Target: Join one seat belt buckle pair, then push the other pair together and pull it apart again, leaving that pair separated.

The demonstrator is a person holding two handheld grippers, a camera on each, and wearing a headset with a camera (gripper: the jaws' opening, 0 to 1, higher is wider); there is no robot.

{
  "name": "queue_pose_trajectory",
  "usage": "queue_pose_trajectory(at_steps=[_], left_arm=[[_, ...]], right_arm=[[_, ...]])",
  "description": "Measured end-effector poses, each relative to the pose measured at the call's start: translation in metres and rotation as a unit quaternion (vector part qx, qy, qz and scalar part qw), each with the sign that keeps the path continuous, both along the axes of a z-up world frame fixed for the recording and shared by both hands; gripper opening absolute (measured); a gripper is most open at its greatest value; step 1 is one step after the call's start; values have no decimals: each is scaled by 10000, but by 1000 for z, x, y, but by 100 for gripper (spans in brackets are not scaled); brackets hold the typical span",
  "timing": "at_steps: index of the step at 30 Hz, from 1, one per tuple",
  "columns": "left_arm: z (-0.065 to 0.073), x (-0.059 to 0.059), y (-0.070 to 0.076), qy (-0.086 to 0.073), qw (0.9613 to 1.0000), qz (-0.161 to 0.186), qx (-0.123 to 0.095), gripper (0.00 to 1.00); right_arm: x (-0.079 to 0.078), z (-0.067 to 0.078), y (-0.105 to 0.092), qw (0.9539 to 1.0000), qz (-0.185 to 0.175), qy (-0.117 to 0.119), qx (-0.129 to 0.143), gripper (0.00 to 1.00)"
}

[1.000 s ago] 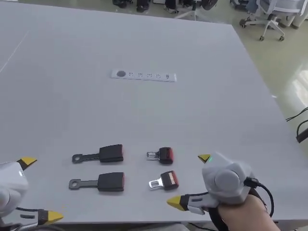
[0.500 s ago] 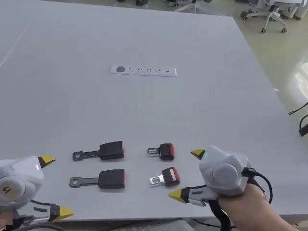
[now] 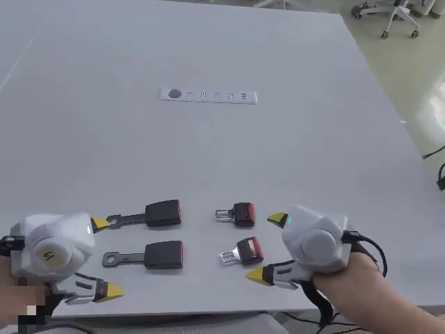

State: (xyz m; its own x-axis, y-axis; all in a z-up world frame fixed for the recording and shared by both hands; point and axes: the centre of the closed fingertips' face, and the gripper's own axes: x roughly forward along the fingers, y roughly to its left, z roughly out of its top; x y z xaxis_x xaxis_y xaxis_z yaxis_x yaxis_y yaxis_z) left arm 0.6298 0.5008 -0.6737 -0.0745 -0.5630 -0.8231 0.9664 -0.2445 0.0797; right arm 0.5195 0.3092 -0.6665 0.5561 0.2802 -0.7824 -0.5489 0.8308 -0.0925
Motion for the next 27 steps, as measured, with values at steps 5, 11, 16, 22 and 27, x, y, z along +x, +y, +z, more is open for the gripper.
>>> queue_pose_trajectory(at_steps=[5, 11, 16, 22, 27], left_arm=[[-6, -4, -6, -10, 9999, -152, 6, 69], [-19, -1, -11, 94, 9998, -192, 8, 67], [-26, -1, -19, 49, 9994, -336, -7, 64], [-36, -7, -37, 111, 9983, -560, -109, 56], [-44, -12, -43, 106, 9971, -748, -35, 55]], right_arm=[[2, -5, 4, 9997, 216, 76, -41, 62], [1, -15, 8, 9976, 618, 251, -174, 58], [0, -24, 11, 9946, 926, 389, -260, 52], [4, -36, 11, 9899, 1259, 498, -411, 48], [8, -39, 9, 9856, 1518, 545, -515, 46]])
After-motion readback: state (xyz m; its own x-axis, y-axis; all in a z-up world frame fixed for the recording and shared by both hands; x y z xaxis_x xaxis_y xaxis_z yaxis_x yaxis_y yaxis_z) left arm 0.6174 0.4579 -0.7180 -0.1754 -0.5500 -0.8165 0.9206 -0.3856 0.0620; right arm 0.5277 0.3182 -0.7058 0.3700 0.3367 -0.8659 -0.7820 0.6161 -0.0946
